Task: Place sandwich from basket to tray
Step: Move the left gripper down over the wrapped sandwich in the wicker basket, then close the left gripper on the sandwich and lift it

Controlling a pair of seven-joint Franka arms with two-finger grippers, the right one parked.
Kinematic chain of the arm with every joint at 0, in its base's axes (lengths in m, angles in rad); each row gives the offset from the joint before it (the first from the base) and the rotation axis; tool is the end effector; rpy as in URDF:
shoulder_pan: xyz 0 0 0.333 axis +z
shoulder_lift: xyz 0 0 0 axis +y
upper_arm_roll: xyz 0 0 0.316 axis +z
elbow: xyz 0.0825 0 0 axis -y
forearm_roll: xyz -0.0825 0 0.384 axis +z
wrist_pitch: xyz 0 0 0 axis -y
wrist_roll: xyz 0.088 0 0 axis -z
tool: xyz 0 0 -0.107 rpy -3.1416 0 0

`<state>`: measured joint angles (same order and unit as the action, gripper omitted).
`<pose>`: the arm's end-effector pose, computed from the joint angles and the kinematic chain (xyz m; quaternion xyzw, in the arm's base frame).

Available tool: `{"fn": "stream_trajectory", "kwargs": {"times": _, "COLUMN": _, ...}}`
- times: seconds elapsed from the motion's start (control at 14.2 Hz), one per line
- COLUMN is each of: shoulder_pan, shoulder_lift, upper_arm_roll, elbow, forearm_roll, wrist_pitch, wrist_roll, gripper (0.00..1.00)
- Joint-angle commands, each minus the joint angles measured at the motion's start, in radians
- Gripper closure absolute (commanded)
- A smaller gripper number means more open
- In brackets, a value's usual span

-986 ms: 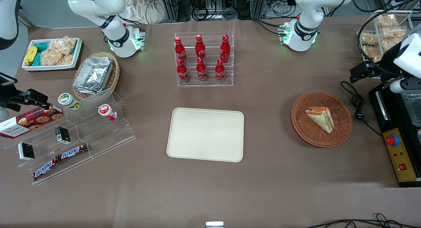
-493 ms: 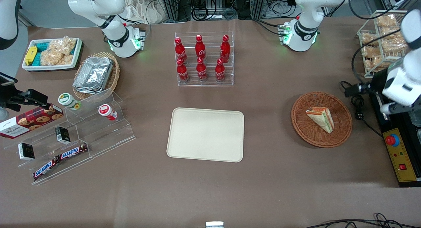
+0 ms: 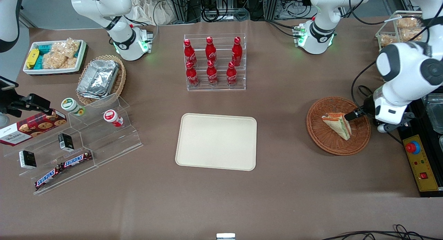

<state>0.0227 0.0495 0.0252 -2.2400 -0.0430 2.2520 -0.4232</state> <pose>0.5248 0.0239 0.3436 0.9688 0.2467 -0.0213 0.0121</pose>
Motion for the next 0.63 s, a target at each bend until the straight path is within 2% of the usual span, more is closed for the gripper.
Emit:
{"fn": "stream_trajectory", "kwargs": {"times": 0.0, "shoulder_pan": 0.008, "shoulder_lift": 0.036, "upper_arm_roll": -0.004, "elbow": -0.018, "forearm_roll": -0.012, "wrist_pitch": 0.029, "wrist_roll": -0.080, "gripper": 0.00}}
{"fn": "stream_trajectory", "kwargs": {"times": 0.28, "shoulder_pan": -0.003, "shoulder_lift": 0.131, "upper_arm_roll": -0.008, "elbow": -0.020, "forearm_roll": -0.012, "wrist_pitch": 0.107, "wrist_roll": -0.251, "gripper": 0.00}}
{"fn": "stream_trajectory", "kwargs": {"times": 0.56, "shoulder_pan": -0.015, "shoulder_lift": 0.217, "upper_arm_roll": -0.011, "elbow": -0.021, "forearm_roll": -0.011, "wrist_pitch": 0.199, "wrist_roll": -0.292, "gripper": 0.00}}
